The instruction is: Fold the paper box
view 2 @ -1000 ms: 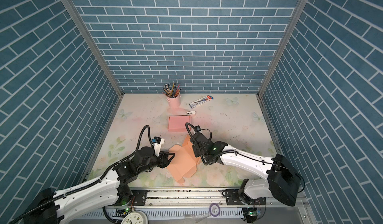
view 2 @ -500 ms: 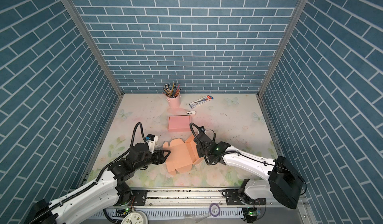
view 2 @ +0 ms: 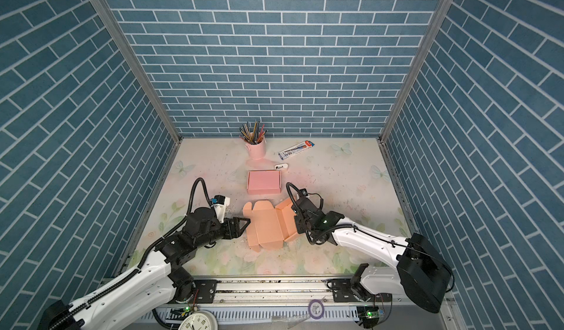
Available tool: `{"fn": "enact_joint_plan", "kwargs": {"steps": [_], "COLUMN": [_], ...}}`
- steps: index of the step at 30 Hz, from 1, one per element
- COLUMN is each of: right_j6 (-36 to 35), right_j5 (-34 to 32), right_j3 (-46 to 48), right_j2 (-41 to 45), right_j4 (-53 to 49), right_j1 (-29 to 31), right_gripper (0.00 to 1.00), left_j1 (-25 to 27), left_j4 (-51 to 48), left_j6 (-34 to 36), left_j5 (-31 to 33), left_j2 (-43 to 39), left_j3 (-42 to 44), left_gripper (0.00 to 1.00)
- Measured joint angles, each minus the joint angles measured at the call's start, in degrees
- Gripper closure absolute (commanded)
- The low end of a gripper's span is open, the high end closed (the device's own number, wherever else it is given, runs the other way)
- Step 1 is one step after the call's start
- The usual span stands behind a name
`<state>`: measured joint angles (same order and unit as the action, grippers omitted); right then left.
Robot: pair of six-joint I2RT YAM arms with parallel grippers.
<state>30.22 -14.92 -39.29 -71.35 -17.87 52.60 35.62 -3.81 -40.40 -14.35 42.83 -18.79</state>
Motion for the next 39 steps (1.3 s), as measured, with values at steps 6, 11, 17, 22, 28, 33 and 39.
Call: {"fn": "enact_joint_plan", "kwargs": {"steps": [6,11,17,22,28,33,39], "right_j6": [0.0,0.0,0.0,0.0,0.1,0.6,1.0], "right_j5": [0.5,0.7,0.8,0.8,0.9,1.1,1.4], "right_j3": [0.3,0.6,0.6,0.6,0.7,1.1,1.4], "right_j2": [0.5,0.5,0.5,0.5,0.6,1.0,1.2], "right_j4": [1.0,1.4,1.7,1.7,1.9,2.1,2.3], "right_j1": [0.0,0.0,0.0,0.0,0.0,0.0,0.0], "right_gripper": [0.70,0.71,0.71,0.71,0.71,0.70,0.70], "left_j1": [0.2,0.4,0.8,0.8,0.8,0.9,1.1], "left_j4": [4.0,7.5,11.7,14.8,16.9,18.9,19.9], "left_j6": [-2.5,-4.2,-6.5,-8.3,-10.1,-11.6,-12.9], "left_j5": [-2.5,-3.8,-4.5,-5.0,-4.9,-4.8,-4.7], "left_j2": [2.9,4.8,6.5,7.8,8.5,8.7,9.7], "left_j3": [2.7,3.9,5.5,6.4,6.6,7.4,8.2], "left_gripper": [0.28,0.33,0.40,0.49,0.60,0.66,0.72]}}
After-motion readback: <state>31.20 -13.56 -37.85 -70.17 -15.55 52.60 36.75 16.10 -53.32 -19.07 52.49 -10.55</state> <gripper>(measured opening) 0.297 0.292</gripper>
